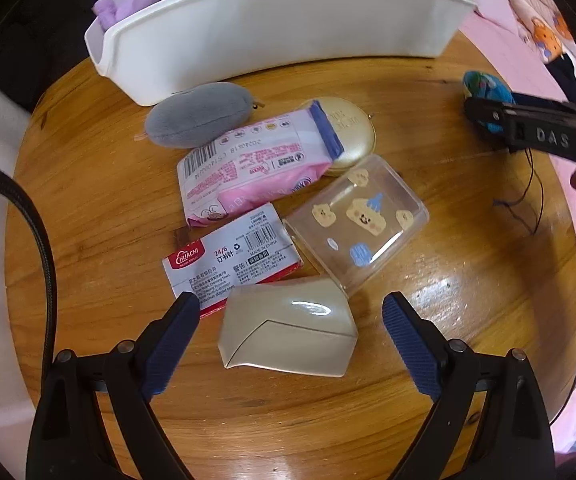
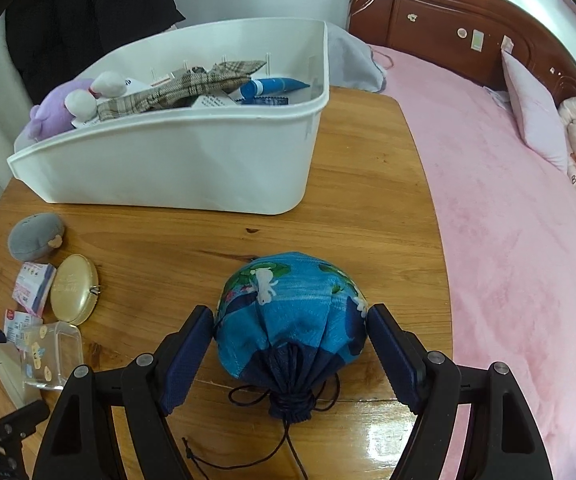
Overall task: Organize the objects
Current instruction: 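Grasp the beige folded box with the left gripper while the right grasps the blue drawstring pouch, then carry the beige box and blue pouch over the white tray with both grippers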
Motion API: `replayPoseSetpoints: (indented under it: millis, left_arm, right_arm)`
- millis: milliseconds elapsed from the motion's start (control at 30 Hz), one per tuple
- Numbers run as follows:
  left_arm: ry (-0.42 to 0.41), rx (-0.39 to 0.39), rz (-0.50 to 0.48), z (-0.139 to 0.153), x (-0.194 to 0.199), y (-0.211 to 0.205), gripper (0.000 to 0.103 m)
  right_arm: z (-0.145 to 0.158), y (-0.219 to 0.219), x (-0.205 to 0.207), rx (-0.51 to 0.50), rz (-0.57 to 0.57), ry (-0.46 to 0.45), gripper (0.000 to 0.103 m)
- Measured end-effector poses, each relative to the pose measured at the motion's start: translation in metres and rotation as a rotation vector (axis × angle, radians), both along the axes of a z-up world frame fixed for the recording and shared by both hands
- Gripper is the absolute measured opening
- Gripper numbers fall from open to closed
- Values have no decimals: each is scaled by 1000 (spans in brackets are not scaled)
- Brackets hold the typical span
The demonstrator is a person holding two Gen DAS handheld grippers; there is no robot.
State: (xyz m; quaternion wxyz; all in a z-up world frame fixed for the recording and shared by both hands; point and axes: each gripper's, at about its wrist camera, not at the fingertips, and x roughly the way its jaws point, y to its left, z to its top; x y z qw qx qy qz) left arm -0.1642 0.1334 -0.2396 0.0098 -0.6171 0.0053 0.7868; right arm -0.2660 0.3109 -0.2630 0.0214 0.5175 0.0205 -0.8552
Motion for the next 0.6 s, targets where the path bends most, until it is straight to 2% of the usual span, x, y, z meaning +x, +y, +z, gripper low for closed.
replayPoseSetpoints:
  millis: [233,333,500,600]
  left_arm:
    - [9,-57,-58,-3,9,1,91]
    - [20,-77,-67,-3,11,-1,87]
    - [40,-129,-110,0,18,2,66]
    - [40,-131,-113,0,23,0,65]
  right_arm:
    - [-6,0,-3,4,-23,-12,80]
    - [-7,-2,-3,16,-29,-10,80]
    - [-9,-9,-1,55,-33,-6,73]
    - [-8,-11,1,61,-33,-2,68]
